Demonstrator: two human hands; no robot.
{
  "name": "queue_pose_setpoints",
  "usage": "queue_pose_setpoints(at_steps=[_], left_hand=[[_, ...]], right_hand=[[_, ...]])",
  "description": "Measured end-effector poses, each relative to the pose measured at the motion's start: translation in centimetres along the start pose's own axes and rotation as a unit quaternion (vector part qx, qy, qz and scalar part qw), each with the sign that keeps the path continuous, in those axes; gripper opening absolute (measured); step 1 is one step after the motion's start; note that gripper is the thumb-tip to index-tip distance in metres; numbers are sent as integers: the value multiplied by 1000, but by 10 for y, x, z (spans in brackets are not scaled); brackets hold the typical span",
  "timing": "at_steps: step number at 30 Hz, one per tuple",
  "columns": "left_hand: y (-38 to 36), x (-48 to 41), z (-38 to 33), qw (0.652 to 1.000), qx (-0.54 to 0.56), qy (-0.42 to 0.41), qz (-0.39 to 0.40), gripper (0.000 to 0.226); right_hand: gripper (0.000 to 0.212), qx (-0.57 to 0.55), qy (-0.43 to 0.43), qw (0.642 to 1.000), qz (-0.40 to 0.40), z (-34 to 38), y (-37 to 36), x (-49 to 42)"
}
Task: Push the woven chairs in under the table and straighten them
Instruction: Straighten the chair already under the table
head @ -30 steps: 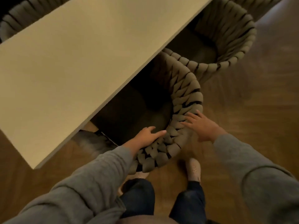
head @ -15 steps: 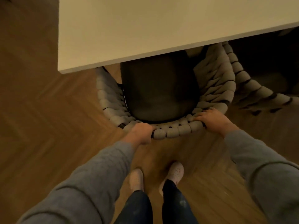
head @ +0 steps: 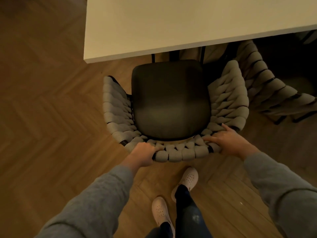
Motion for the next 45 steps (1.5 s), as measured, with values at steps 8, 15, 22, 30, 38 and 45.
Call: queue_pose_setpoints(at_steps=[8, 15, 22, 30, 38, 45], left_hand=[[1, 13, 39, 1000, -2, 15, 2, 55], [15, -11, 41, 999, -8, 34, -6, 49], [32, -34, 50, 999, -20, 48, -7, 52], [37, -54, 68, 999, -19, 51, -1, 50], [43, -65, 70, 991, -17, 42, 129, 79], [89, -102, 22, 971, 176, 75, 145, 103]], right_hand=[[34, 37, 17, 997, -68, 25, 14, -19], [37, 47, -5, 997, -59, 1, 22, -43], [38, 61, 1, 997, -55, -23, 38, -69], [34, 52, 28, 996, -70, -39, 46, -90], [59, 10, -17, 999, -47, -30, 51, -86], [81, -151, -58, 969, -189, -47, 42, -46]])
Point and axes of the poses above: each hand's wrist, its own x-axis away from the middle knuckle, its own y-axis out of the back of the hand, z = x × y, the point moved 1 cm from there along -x, towards the middle knuckle, and after that the axes turned 7 degrees about -z, right-handed, at the moved point
